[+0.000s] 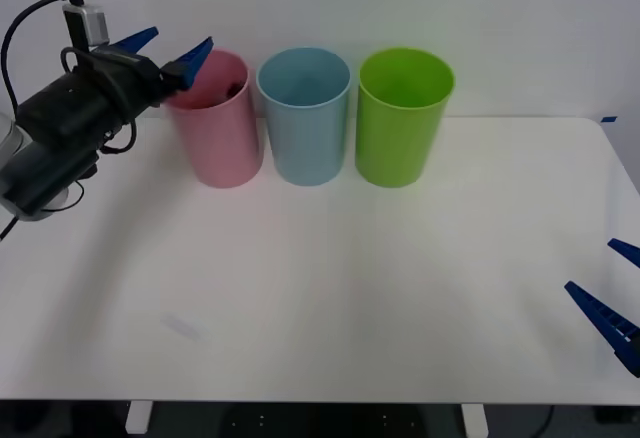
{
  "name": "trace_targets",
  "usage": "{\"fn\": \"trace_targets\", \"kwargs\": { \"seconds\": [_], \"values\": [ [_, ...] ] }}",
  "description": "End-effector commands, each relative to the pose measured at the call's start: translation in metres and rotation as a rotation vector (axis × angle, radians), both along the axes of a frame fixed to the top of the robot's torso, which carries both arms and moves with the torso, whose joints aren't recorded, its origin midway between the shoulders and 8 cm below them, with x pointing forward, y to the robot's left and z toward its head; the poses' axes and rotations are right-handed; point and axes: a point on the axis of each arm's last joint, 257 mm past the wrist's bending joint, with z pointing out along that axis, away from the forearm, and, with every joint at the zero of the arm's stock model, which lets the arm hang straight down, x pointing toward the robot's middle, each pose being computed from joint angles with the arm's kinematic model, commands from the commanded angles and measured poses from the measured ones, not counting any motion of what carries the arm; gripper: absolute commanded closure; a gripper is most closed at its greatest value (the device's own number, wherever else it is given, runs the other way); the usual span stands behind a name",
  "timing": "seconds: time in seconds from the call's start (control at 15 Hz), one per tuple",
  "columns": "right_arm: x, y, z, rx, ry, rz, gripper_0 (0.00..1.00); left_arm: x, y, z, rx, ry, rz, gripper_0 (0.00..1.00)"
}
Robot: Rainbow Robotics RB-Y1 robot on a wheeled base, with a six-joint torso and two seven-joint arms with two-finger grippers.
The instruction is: Grasp the object on the table and drop it into the matching bin: aluminum can to the light blue bin, PET bottle to the pink bin.
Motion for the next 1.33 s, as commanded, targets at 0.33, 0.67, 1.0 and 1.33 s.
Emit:
{"fn": "trace_targets", "kwargs": {
  "seconds": [0.33, 0.67, 1.0, 1.33],
  "values": [
    [0.000, 0.000, 0.000, 0.000, 0.000, 0.000, 0.00, -0.044, 0.028, -0.026, -0.036, 0.035, -0.031, 0.00],
    [0.000, 0.000, 0.000, 0.000, 0.000, 0.000, 0.00, -0.086, 0.054, -0.052, -0.020, 0.049, -0.061, 0.00],
    [0.000, 0.000, 0.000, 0.000, 0.000, 0.000, 0.00, -0.127, 0.079, -0.077, 0.051, 0.056, -0.090, 0.00],
    [0.000, 0.000, 0.000, 0.000, 0.000, 0.000, 0.00, -0.171, 0.102, -0.114, 0.176, 0.052, -0.108, 0.00]
  ]
}}
